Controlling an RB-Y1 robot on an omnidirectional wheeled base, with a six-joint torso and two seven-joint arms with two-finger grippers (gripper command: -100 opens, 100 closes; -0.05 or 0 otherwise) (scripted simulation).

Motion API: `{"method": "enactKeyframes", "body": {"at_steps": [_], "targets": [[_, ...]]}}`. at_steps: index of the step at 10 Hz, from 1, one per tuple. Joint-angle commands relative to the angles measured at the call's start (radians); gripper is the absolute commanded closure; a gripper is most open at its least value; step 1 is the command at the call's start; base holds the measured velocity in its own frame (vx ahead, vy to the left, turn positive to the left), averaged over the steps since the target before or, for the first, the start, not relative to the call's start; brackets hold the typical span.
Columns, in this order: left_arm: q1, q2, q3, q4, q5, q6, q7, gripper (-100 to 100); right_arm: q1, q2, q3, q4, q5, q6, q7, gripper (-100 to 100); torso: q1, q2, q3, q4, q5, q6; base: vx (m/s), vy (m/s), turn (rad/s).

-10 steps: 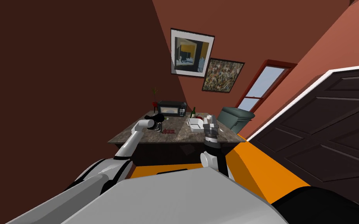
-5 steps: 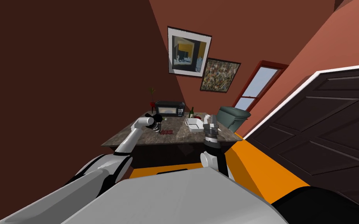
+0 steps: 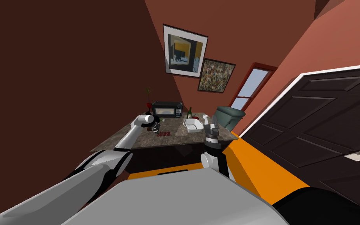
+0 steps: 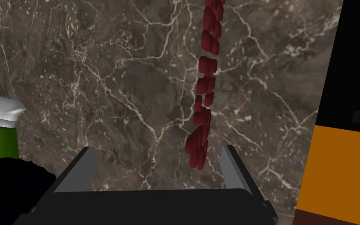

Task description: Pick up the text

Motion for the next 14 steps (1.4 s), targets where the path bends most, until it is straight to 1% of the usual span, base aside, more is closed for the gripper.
{"method": "enactKeyframes", "body": {"at_steps": [1,2,3,4,5,6,7,8,9,10,11,12,14], "targets": [[-0.006,0.009,-0.002,-0.001,0.0,0.04,0.005,-100,0.0,0.0,0.0,0.0,0.0,0.0,0.0,0,0.0,0.0,0.0,0.0,0.0,0.0,0.024,-0.03,0.006],[-0.026,0.026,-0.007,0.016,-0.001,0.073,0.01,-100,0.0,0.0,0.0,0.0,0.0,0.0,0.0,0,0.0,0.0,0.0,0.0,0.0,0.0,0.018,-0.041,-0.097],[-0.026,0.026,-0.007,0.016,-0.001,0.086,0.01,-100,0.0,0.0,0.0,0.0,0.0,0.0,0.0,0,0.0,0.001,0.0,0.0,0.0,0.0,0.014,-0.036,-0.062],[-0.044,0.041,-0.012,0.031,-0.002,0.123,0.014,-100,0.0,0.0,0.0,0.0,0.0,0.0,0.0,0,0.0,0.001,0.0,0.0,0.0,0.0,0.021,-0.04,-0.092],[-0.044,0.041,-0.012,0.031,-0.002,0.131,0.014,-100,0.0,0.0,0.0,0.0,0.0,0.0,0.0,0,-0.001,0.001,0.0,0.0,0.0,0.0,0.025,-0.031,-0.043],[-0.06,0.056,-0.017,0.046,-0.003,0.168,0.017,-100,0.0,0.0,0.0,0.0,0.0,0.0,0.0,0,0.0,0.001,0.0,0.0,0.0,0.0,0.028,-0.033,-0.083],[-0.06,0.056,-0.017,0.046,-0.003,0.174,0.017,-100,0.0,0.0,0.0,0.0,0.0,0.0,0.0,0,0.0,0.0,0.0,0.0,0.0,0.0,0.023,-0.027,-0.042],[-0.074,0.069,-0.021,0.058,-0.005,0.214,0.02,-100,0.0,0.0,0.0,0.0,0.0,0.0,0.0,0,0.0,0.001,0.0,0.0,0.0,0.0,0.028,-0.036,-0.084],[-0.086,0.081,-0.025,0.07,-0.007,0.239,0.023,-100,0.0,0.0,0.0,0.0,0.0,0.0,0.0,0,0.0,0.0,0.0,0.0,0.0,0.0,0.033,-0.044,-0.118],[-0.086,0.081,-0.025,0.07,-0.007,0.257,0.023,-100,0.0,0.0,0.0,0.0,0.0,0.0,0.0,0,-0.001,0.0,0.0,0.0,0.0,0.0,0.026,-0.029,-0.039],[-0.097,0.091,-0.028,0.079,-0.008,0.288,0.025,-100,0.0,0.0,0.0,0.0,0.0,0.0,0.0,0,0.0,0.0,0.0,0.0,0.0,0.0,0.02,-0.029,-0.061],[-0.097,0.091,-0.028,0.079,-0.008,0.297,0.025,-100,0.0,0.0,0.0,0.0,0.0,0.0,0.0,0,0.0,0.001,0.0,0.0,0.0,0.0,0.017,-0.023,-0.027],[-0.111,0.106,-0.034,0.093,-0.011,0.36,0.028,-100,0.0,0.0,0.0,0.0,0.0,0.0,0.0,0,0.001,0.001,0.001,0.0,0.0,0.0,0.019,-0.026,-0.059]]}}
